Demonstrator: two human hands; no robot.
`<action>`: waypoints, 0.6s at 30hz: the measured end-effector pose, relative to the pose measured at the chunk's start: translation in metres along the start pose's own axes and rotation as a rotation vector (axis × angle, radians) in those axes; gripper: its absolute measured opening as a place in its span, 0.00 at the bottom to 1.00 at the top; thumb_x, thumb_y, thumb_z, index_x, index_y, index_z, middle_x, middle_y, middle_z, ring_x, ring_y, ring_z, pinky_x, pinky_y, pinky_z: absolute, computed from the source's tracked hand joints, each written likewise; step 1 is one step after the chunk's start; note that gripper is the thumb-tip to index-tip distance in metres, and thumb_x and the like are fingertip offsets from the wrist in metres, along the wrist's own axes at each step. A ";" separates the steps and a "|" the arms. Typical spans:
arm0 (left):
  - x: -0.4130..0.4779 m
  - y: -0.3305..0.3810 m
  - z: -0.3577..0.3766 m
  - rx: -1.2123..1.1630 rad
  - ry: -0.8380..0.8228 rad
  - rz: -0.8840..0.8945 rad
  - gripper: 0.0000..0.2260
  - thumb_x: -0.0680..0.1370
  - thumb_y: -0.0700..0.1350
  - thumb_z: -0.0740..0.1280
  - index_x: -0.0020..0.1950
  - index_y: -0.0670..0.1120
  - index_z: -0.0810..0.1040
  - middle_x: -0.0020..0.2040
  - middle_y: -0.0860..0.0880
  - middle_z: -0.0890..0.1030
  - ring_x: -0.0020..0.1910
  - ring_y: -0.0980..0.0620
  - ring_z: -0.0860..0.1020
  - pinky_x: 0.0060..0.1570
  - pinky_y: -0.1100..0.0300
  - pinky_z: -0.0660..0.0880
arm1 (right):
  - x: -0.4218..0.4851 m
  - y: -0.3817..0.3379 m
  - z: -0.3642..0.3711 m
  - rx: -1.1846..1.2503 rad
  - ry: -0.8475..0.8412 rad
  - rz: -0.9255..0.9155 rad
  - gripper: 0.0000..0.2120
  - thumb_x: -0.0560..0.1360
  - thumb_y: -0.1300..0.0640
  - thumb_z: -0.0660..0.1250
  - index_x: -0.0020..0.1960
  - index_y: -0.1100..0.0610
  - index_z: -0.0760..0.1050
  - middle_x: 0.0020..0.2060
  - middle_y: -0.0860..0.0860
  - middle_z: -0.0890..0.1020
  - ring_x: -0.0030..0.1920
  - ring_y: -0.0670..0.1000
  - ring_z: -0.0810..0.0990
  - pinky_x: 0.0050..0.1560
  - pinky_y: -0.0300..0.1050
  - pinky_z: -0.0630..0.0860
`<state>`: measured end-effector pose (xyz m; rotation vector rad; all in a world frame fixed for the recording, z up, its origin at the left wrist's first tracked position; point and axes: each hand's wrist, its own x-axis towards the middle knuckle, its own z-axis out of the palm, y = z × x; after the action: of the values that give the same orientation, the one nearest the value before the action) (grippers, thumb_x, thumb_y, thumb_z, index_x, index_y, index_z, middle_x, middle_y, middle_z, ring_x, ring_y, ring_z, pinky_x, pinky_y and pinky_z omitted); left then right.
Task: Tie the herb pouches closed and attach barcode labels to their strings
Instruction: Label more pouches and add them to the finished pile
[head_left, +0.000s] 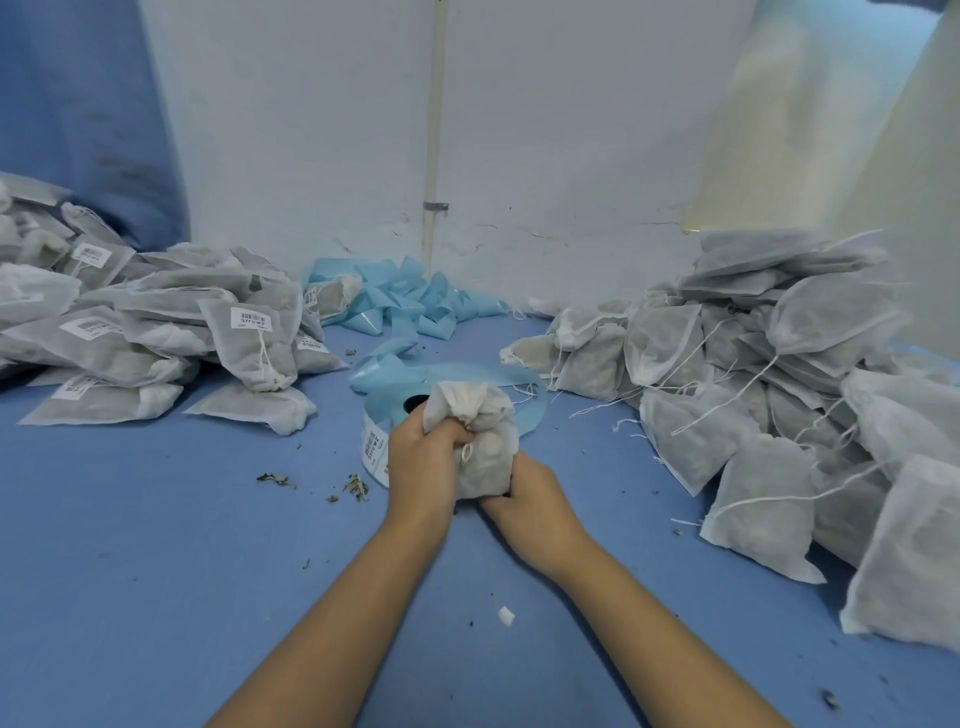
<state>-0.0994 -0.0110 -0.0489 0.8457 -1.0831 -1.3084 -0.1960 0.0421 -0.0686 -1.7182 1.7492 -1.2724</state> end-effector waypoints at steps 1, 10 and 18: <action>0.000 0.000 0.001 0.029 -0.002 0.015 0.16 0.70 0.29 0.61 0.28 0.48 0.69 0.24 0.57 0.71 0.25 0.60 0.69 0.26 0.68 0.67 | 0.000 -0.001 0.000 -0.015 0.028 -0.026 0.14 0.74 0.62 0.66 0.40 0.42 0.72 0.34 0.37 0.78 0.37 0.32 0.75 0.38 0.28 0.69; 0.005 -0.012 -0.016 0.641 -0.076 0.217 0.15 0.74 0.34 0.59 0.30 0.46 0.60 0.29 0.49 0.66 0.32 0.51 0.65 0.33 0.55 0.61 | 0.008 0.019 -0.022 -0.446 0.323 -0.048 0.05 0.77 0.62 0.64 0.49 0.59 0.78 0.46 0.53 0.77 0.50 0.53 0.71 0.50 0.45 0.67; 0.011 -0.013 -0.027 0.689 -0.181 0.221 0.08 0.77 0.35 0.59 0.41 0.41 0.76 0.41 0.46 0.78 0.42 0.46 0.75 0.43 0.53 0.69 | 0.008 0.019 -0.029 -0.236 0.564 -0.008 0.10 0.78 0.65 0.62 0.57 0.56 0.76 0.56 0.48 0.68 0.48 0.45 0.74 0.49 0.37 0.71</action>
<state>-0.0790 -0.0257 -0.0683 1.0775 -1.7666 -0.8319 -0.2311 0.0415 -0.0666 -1.5782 2.2815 -1.7366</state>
